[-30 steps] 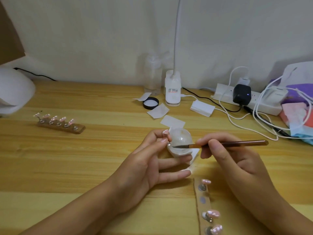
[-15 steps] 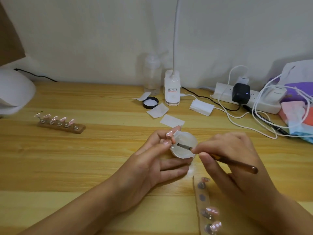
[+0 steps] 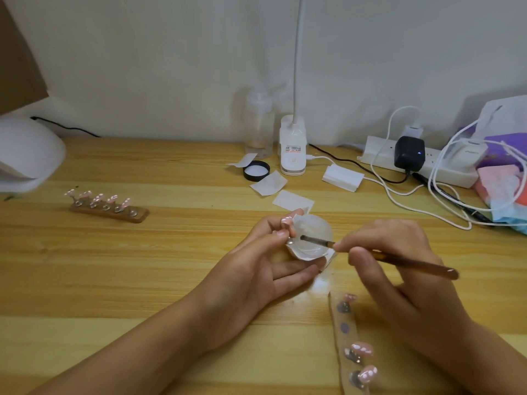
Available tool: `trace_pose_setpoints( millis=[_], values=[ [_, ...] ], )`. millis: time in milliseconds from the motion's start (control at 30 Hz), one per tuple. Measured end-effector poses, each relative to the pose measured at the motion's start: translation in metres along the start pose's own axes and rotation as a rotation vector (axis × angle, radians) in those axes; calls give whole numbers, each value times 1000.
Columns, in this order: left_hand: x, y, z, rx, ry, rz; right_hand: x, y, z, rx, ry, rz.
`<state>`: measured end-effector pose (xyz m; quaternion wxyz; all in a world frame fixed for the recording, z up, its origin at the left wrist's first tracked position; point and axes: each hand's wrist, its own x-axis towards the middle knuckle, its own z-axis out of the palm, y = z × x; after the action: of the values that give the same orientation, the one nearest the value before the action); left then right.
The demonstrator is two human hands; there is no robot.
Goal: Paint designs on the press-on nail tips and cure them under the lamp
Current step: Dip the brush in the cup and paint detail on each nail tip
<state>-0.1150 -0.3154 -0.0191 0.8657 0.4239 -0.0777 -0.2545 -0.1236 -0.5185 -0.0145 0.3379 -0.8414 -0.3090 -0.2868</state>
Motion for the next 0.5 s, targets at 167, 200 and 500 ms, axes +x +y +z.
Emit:
trace_pose_setpoints(
  millis=[167,200,500],
  values=[
    [-1,4,-4,-149,22,-27,-3,8,-6,312,143,177],
    [0,5,-4,-173,24,-24,-3,8,-7,356,170,207],
    [2,6,-5,-231,67,-12,-1,15,-8,462,266,378]
  ],
)
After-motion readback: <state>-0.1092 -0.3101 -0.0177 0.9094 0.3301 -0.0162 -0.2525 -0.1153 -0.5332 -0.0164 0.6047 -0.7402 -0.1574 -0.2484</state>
